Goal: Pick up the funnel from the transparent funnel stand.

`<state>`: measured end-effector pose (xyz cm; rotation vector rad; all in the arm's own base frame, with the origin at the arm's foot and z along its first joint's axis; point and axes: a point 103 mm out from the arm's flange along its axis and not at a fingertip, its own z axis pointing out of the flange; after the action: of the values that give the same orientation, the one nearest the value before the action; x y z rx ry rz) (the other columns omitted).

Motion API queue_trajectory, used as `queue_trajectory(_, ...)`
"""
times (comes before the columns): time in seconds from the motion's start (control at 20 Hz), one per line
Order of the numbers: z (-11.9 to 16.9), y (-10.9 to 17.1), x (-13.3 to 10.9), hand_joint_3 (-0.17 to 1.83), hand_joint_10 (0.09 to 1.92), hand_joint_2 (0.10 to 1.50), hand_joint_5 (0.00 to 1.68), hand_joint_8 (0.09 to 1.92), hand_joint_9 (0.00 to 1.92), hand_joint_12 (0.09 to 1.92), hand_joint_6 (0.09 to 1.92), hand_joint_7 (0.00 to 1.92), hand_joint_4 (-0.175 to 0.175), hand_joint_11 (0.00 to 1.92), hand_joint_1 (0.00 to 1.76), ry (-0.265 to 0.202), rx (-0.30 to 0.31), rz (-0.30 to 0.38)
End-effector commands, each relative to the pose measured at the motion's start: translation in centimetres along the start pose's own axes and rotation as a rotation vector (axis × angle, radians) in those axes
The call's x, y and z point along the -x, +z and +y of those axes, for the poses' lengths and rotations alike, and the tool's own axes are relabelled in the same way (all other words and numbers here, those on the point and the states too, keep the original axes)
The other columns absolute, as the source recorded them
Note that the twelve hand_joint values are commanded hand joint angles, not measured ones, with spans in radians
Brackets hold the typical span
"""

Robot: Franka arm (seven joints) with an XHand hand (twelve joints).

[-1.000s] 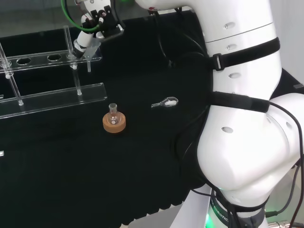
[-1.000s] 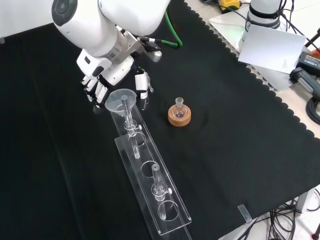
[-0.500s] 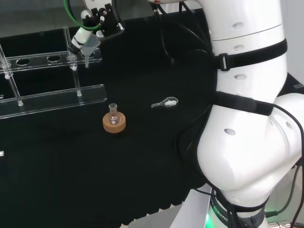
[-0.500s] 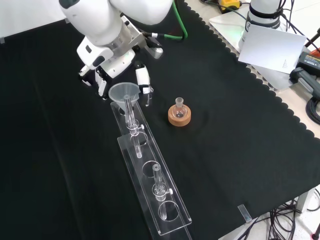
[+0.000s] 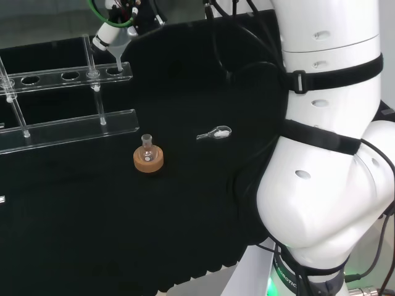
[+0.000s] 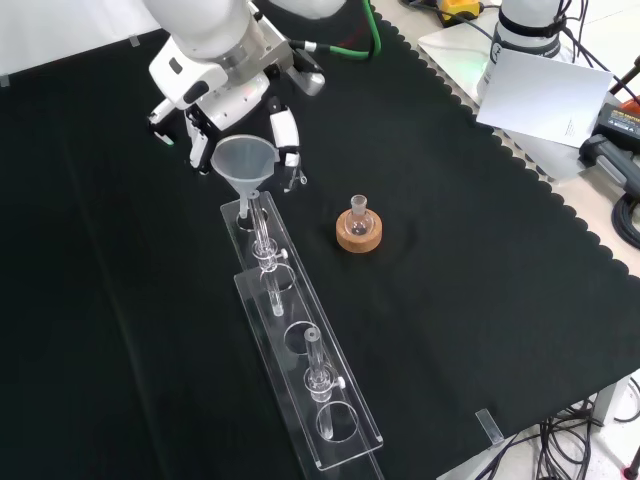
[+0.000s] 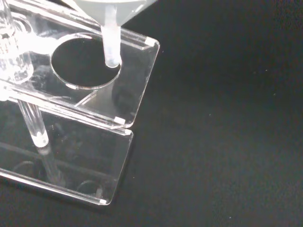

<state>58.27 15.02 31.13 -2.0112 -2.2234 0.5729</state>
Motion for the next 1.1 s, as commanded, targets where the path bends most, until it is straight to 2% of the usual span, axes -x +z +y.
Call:
queue_trajectory(0.05,-0.9,-1.3,0.5,0.75,0.30,0.54,0.89,0.99,1.20,1.56,0.98,1.24,0.027,0.00,0.83,0.002,0.001,-0.008)
queue_trajectory(0.55,-2.8,-3.6,0.1,0.77,0.29,0.54,0.88,0.97,1.23,1.60,0.99,1.25,0.018,0.00,0.82,0.004,0.037,-0.022)
queue_trajectory(0.8,-4.0,-5.4,-1.0,0.77,0.29,0.55,0.88,0.97,1.23,1.60,0.99,1.25,0.017,0.00,0.83,0.008,0.074,-0.022)
queue_trajectory(1.1,-5.0,-6.1,-3.0,0.77,0.29,0.55,0.88,0.97,1.22,1.59,0.99,1.24,0.016,0.00,0.82,0.039,0.066,-0.038)
